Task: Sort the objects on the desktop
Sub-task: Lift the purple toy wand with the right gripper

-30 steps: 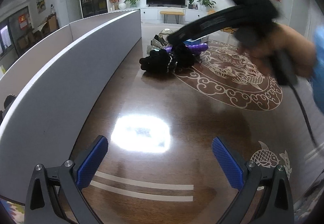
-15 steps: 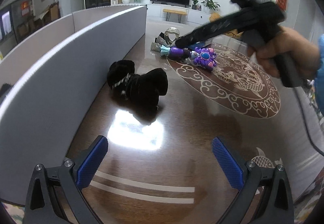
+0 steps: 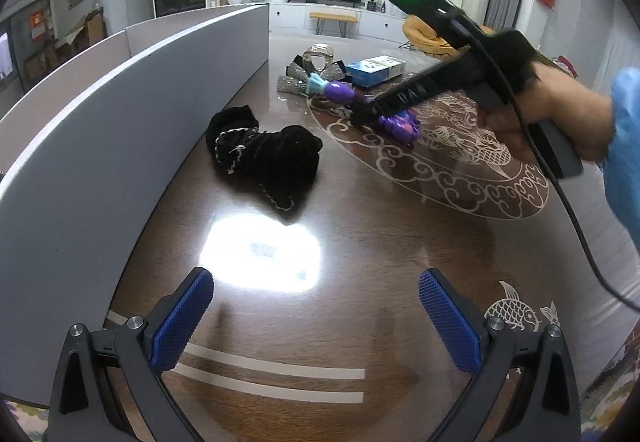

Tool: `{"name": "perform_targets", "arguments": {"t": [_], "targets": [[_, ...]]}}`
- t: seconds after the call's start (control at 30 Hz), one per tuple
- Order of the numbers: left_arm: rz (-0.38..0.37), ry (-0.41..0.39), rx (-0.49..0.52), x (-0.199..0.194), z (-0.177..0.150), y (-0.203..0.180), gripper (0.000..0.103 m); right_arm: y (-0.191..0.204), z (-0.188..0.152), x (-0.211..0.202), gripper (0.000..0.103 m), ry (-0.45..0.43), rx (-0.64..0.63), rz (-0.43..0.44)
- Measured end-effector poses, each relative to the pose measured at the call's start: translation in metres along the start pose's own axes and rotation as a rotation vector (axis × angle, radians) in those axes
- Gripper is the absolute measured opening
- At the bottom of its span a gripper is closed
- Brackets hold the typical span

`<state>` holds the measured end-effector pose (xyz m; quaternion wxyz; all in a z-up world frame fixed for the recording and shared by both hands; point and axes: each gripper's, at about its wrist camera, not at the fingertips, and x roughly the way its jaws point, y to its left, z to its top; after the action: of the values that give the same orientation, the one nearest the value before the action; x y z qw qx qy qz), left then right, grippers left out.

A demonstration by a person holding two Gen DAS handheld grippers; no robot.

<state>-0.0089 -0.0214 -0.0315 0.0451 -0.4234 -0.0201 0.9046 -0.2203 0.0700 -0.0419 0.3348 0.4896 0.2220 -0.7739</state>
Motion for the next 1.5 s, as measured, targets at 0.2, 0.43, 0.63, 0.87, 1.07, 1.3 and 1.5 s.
{"name": "perform_targets", "arguments": {"t": [0.2, 0.43, 0.63, 0.87, 1.07, 1.3, 1.5], "targets": [[0.008, 0.008, 0.024, 0.000, -0.004, -0.003, 0.103, 0.002, -0.070, -0.036, 0.044, -0.078, 0.102, -0.053], [-0.002, 0.013, 0.023, 0.002, -0.003, -0.004, 0.103, 0.009, -0.163, -0.078, 0.044, -0.134, 0.247, -0.124], [-0.007, 0.021, 0.046, 0.008, -0.002, -0.014, 0.103, 0.020, -0.203, -0.094, 0.045, -0.187, 0.298, -0.173], [0.003, 0.021, 0.071, 0.007, -0.006, -0.020, 0.103, 0.026, -0.200, -0.093, 0.063, -0.218, 0.316, -0.171], [-0.004, 0.017, 0.056, 0.005, -0.004, -0.014, 0.103, 0.030, -0.193, -0.083, 0.077, -0.212, 0.307, -0.182], [-0.019, 0.018, 0.044, 0.007, -0.002, -0.015, 0.103, 0.026, -0.193, -0.080, 0.088, -0.200, 0.333, -0.195], [-0.019, 0.045, 0.052, 0.010, -0.006, -0.017, 0.103, 0.027, -0.192, -0.079, 0.092, -0.194, 0.327, -0.193]]}}
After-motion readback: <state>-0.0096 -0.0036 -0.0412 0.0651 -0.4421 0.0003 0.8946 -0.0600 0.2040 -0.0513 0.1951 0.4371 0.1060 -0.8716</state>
